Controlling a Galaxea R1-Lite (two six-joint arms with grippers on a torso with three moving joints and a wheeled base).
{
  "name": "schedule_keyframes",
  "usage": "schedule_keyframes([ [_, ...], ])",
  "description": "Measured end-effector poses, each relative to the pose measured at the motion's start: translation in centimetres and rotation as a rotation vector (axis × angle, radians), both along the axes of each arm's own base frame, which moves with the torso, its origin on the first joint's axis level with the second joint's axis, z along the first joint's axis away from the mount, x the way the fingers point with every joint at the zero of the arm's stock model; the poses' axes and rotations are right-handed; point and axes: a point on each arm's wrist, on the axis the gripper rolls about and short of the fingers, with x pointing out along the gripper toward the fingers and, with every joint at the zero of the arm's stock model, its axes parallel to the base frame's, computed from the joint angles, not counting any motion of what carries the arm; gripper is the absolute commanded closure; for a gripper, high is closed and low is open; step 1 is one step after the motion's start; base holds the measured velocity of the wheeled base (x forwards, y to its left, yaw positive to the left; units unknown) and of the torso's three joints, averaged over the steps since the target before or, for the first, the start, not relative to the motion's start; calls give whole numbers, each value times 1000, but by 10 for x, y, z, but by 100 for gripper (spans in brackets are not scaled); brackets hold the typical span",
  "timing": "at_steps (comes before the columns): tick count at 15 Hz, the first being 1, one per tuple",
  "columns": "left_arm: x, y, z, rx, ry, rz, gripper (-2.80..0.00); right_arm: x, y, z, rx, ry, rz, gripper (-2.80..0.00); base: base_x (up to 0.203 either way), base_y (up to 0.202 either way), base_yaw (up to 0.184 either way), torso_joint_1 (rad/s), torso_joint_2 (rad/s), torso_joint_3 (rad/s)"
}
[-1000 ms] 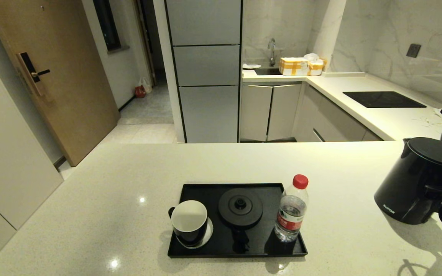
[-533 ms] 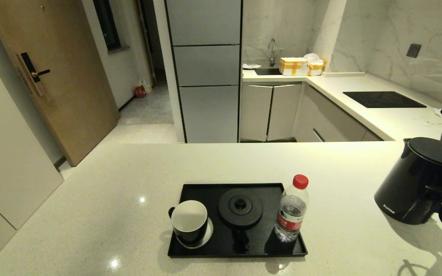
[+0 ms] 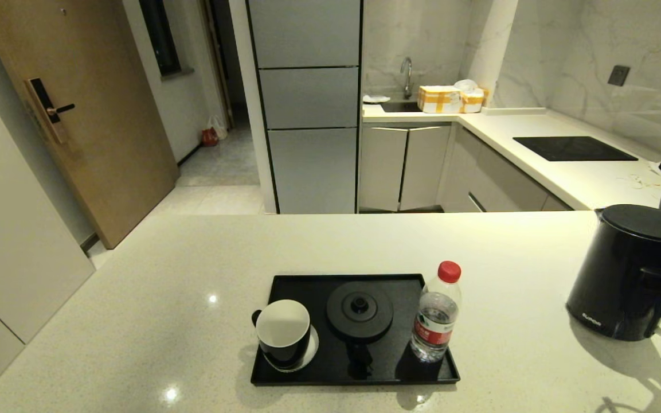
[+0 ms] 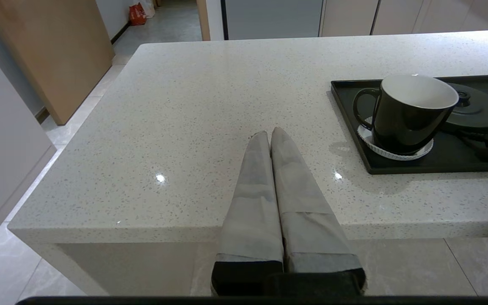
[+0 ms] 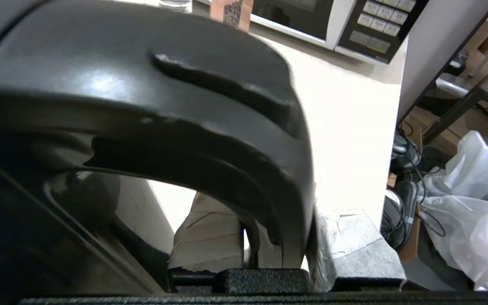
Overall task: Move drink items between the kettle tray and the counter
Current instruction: Return the kettle to its original position
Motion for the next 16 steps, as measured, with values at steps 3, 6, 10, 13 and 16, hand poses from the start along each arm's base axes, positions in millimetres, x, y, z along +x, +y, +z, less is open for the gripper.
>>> schedule_keyframes([
  [3,0,0,0,0,1,0,0,0,13,17,-4,-20,40,0,0,0,0,0,0,0],
  [6,0,0,0,0,0,0,0,-2,21,27,-9,-35,49,0,0,0,0,0,0,0],
  [10,0,0,0,0,0,0,0,0,34,38,-1,-49,89,0,0,0,0,0,0,0],
  [13,0,0,0,0,1,0,0,2,55,46,55,-31,152,0,0,0,0,0,0,0],
  [16,0,0,0,0,0,0,0,5,79,62,118,-22,222,0,0,0,0,0,0,0],
])
